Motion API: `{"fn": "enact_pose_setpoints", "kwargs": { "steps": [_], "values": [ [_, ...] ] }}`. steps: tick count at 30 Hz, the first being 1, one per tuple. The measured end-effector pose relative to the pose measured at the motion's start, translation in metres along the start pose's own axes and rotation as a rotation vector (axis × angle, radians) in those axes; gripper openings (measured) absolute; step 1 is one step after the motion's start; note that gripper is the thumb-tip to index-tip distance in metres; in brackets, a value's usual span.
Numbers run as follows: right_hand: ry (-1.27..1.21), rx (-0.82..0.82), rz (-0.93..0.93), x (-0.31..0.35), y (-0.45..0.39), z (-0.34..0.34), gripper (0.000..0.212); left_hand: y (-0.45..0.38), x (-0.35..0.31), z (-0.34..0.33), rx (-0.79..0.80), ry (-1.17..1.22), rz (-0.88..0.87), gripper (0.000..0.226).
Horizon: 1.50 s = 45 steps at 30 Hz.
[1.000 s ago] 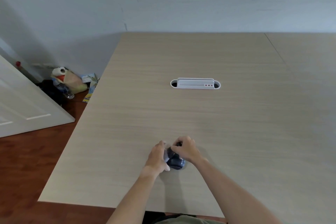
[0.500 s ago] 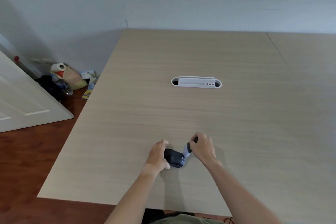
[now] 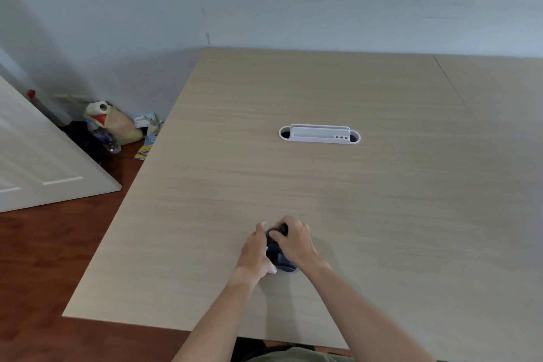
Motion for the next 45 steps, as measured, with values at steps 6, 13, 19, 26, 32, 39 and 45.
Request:
{"fn": "enact_pose_setpoints", "kwargs": {
  "steps": [6,13,19,26,32,39,45],
  "values": [
    [0.063,0.056,-0.043,-0.014,-0.004,0.011,0.010,0.001,-0.001,0.003,0.013,-0.084,-0.006,0.080],
    [0.251,-0.049,-0.145,-0.048,0.011,0.059,0.009,-0.003,-0.005,0.002,0.004,-0.123,-0.042,0.066],
    [0.028,-0.076,-0.001,-0.023,0.019,0.042,0.007,-0.005,-0.008,0.003,0.030,-0.152,-0.023,0.069],
    [0.281,-0.132,-0.153,-0.037,0.026,0.054,0.012,-0.006,-0.007,0.001,0.030,-0.163,-0.032,0.069],
    [-0.015,-0.147,-0.088,-0.028,0.030,0.053,0.011,-0.010,-0.011,0.000,0.049,-0.225,-0.063,0.072],
    [0.124,-0.118,-0.207,-0.048,0.033,0.050,0.008,-0.016,-0.014,-0.002,0.075,-0.361,-0.136,0.065],
    [-0.111,-0.205,-0.150,-0.044,0.033,0.056,0.010,0.005,-0.012,-0.018,0.036,-0.404,-0.127,0.093]
  ]
}}
Point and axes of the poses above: each hand's wrist, its own y-axis away from the middle knuckle, its own z-axis out of the back of the hand, x = y × z, the point moved 6 cm from there along -y, towards the middle knuckle, and after that the axes turned 7 degrees about -y, right-handed, at the moved point
